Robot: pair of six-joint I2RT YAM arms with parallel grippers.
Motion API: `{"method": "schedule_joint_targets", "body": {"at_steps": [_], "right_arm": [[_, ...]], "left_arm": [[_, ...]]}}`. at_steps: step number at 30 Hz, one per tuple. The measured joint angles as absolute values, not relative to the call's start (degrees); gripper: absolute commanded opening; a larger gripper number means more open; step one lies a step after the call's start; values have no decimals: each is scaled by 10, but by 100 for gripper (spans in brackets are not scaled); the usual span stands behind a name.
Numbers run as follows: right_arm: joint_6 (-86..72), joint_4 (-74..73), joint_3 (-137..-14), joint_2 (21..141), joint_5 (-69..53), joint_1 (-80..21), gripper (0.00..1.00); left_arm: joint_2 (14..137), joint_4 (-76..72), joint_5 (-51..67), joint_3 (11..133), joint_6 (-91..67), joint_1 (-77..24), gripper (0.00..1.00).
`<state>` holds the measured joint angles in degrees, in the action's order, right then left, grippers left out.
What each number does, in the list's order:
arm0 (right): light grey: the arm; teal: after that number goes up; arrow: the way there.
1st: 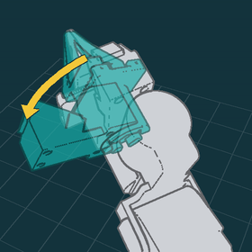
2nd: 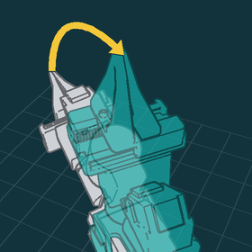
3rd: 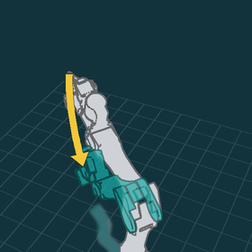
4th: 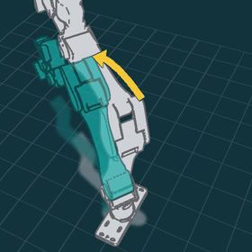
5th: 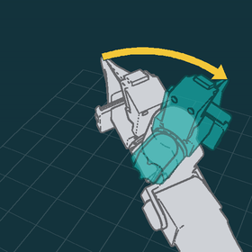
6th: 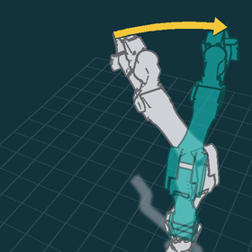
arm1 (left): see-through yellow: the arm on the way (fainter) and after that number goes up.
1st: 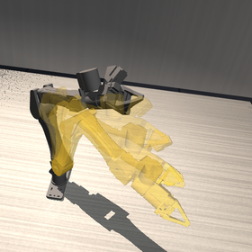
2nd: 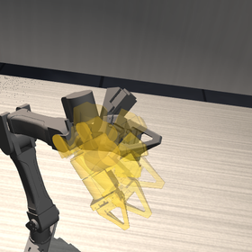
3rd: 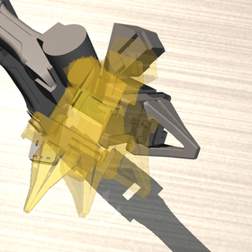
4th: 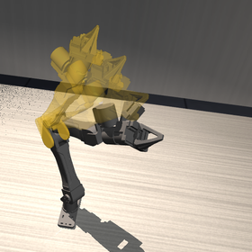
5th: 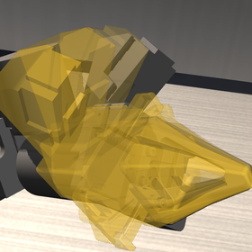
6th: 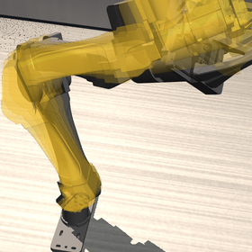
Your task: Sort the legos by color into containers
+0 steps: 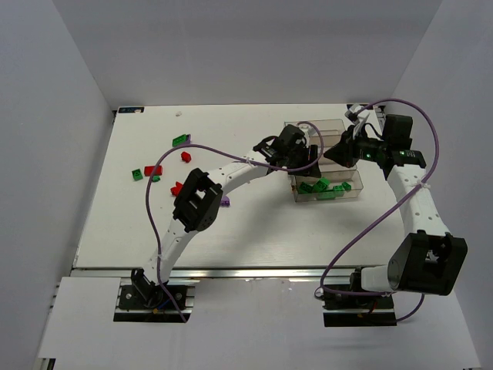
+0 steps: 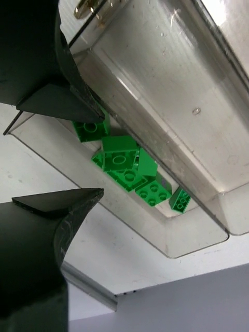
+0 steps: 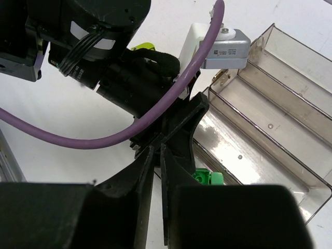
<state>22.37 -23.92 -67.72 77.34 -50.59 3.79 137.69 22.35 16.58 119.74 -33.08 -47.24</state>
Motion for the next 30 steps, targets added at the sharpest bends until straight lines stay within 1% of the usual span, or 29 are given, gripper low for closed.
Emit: {"method": "schedule_joint_targets", "body": {"at_steps": [2, 4, 5, 6, 7, 8, 10, 11, 12, 13, 14, 15, 17, 20, 22, 23, 24, 26, 27, 29, 30], "right_arm": [[230, -243, -679, 774, -510, 38, 20], [237, -250, -685, 774, -515, 38, 25], [245, -256, -690, 774, -520, 38, 31], [251, -260, -695, 775, -526, 38, 35], [261, -267, -701, 776, -537, 38, 39], [277, -276, -709, 779, -550, 38, 41], [313, -299, -729, 790, -573, 32, 47], [331, -312, -741, 798, -581, 29, 48], [352, -326, -754, 807, -586, 21, 48], [371, -342, -767, 818, -585, 7, 48], [387, -352, -779, 829, -582, -13, 48], [396, -357, -788, 840, -575, -35, 48], [404, -360, -806, 865, -548, -91, 48], [401, -357, -842, 912, -505, -165, 50], [394, -358, -883, 957, -472, -204, 53], [394, -359, -908, 981, -460, -218, 56], [394, -357, -936, 1011, -448, -232, 62], [402, -360, -1002, 1069, -434, -253, 68], [411, -358, -1035, 1102, -432, -262, 73], [430, -354, -1096, 1163, -439, -277, 80], [438, -348, -1124, 1193, -443, -283, 80]], "left_arm": [[1376, 225, 155, 1197, -327, -473, 59], [1368, 228, 140, 1188, -322, -472, 43], [1359, 226, 131, 1177, -320, -471, 33], [1343, 227, 119, 1158, -319, -469, 20], [1323, 226, 111, 1135, -318, -467, 16], [1298, 223, 103, 1106, -315, -464, 14], [1232, 204, 87, 1028, -313, -453, 14], [1197, 202, 83, 991, -314, -446, 15], [1142, 191, 77, 935, -319, -431, 19], [1099, 178, 73, 891, -322, -416, 36], [1048, 170, 68, 844, -329, -396, 46], [1003, 166, 63, 808, -333, -375, 55], [916, 155, 46, 743, -341, -325, 68], [819, 168, 12, 689, -346, -246, 71], [778, 185, -1, 672, -340, -205, 71], [767, 195, -4, 667, -337, -189, 71], [758, 205, -8, 663, -334, -173, 71], [750, 224, -9, 655, -330, -145, 71], [748, 233, -10, 648, -330, -133, 71], [738, 253, -11, 630, -333, -117, 71], [731, 263, -11, 621, -334, -113, 71]]}}
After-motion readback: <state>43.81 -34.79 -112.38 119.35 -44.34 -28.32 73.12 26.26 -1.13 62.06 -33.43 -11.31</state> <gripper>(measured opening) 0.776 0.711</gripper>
